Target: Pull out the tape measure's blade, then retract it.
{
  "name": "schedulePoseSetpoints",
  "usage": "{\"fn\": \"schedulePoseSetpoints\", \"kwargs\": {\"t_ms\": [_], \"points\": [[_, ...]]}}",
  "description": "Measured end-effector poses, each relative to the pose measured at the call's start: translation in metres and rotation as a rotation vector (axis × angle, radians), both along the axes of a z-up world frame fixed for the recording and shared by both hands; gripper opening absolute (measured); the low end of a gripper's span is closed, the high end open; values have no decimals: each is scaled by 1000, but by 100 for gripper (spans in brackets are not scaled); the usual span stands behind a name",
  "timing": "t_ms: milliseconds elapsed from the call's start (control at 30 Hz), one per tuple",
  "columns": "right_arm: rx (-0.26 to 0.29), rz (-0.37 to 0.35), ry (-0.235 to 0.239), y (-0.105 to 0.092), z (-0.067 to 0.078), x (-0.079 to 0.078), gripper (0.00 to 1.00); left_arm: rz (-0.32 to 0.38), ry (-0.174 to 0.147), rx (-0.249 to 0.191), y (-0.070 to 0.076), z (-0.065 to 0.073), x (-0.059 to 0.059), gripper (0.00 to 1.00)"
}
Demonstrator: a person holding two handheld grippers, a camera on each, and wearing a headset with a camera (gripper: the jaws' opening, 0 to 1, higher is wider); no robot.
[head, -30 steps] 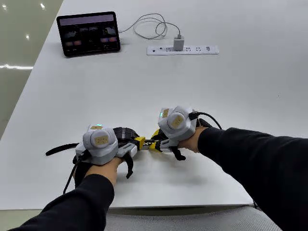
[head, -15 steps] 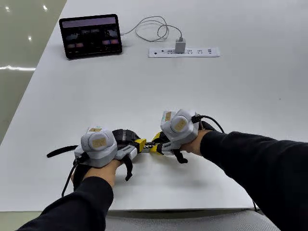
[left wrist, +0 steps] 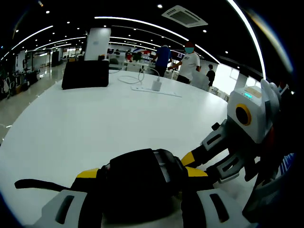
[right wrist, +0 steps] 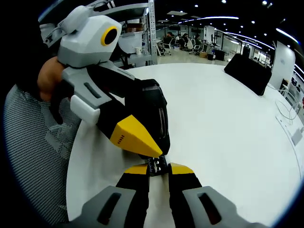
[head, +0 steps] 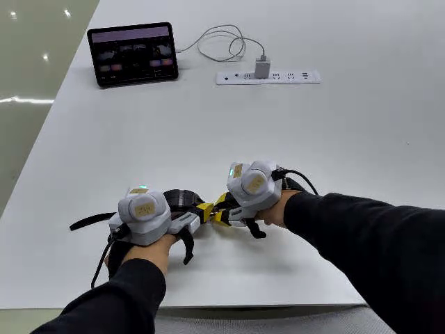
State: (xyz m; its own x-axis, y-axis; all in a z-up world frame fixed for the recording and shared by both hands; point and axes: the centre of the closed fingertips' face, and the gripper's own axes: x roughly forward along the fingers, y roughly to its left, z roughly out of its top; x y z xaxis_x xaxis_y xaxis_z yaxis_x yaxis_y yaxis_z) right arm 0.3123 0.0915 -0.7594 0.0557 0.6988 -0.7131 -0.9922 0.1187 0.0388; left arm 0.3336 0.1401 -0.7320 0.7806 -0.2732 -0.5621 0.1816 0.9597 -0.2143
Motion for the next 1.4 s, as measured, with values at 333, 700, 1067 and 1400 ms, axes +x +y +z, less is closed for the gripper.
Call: {"fn": "schedulePoseSetpoints", "kwargs": {"t_ms": [333, 700, 1067, 1400], "points": [[6, 6, 6, 6, 0, -1, 11, -1, 0, -4, 0, 0, 0, 63], [10, 17, 4, 6, 0, -1, 11, -1, 0, -4, -1, 0, 0, 63], [11, 14, 7, 7, -1, -1, 11, 0, 0, -3, -1, 0, 0, 64], [15, 10, 11, 7, -1, -1, 11, 1, -3, -4, 0, 0, 0, 64]]}}
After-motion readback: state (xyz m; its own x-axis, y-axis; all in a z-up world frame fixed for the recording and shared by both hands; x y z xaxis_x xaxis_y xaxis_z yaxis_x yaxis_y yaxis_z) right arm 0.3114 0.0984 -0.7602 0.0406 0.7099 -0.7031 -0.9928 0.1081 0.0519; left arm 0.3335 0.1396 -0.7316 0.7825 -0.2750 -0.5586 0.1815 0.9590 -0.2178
